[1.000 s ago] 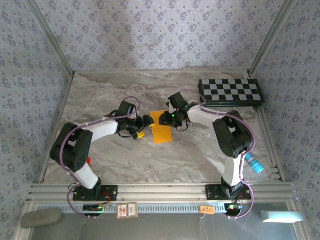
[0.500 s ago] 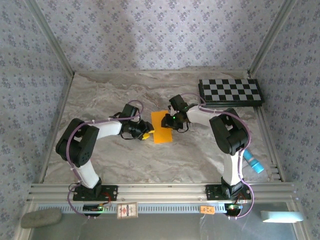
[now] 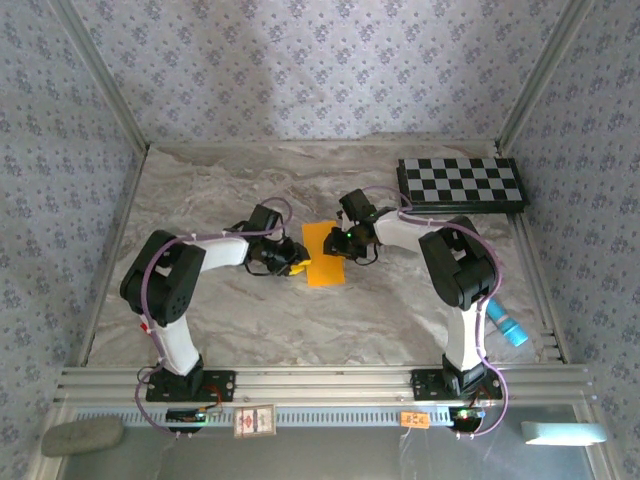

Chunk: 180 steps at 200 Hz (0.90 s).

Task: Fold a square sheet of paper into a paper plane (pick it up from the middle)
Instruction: Third fold the triangle at the center of the table.

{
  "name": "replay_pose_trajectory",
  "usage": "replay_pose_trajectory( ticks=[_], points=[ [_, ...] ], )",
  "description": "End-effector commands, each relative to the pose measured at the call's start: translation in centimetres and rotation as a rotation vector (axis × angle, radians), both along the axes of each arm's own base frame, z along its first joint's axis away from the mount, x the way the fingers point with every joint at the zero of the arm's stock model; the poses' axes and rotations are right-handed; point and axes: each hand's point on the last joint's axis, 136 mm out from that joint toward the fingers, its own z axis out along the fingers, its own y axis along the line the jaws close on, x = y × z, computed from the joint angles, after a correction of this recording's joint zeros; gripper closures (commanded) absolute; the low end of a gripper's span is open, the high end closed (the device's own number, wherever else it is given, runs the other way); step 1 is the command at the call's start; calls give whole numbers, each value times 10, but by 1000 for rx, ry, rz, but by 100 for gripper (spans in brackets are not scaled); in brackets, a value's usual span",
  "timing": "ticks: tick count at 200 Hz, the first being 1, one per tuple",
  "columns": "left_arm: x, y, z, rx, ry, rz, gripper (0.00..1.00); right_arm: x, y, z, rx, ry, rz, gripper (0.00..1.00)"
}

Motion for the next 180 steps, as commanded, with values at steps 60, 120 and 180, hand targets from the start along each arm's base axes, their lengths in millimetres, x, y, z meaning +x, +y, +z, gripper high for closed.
replay_pose_trajectory(
  ticks=[60, 120, 180],
  points=[
    [9, -1, -6, 71, -32, -43, 72, -21, -23, -37, -102, 124, -26, 68],
    [-2, -9, -12, 89, -33, -104, 73, -23, -23, -39, -99, 130, -25, 68],
    [-11, -23, 12, -14, -69, -160, 75, -23, -23, -42, -100, 136, -24, 68]
  ],
)
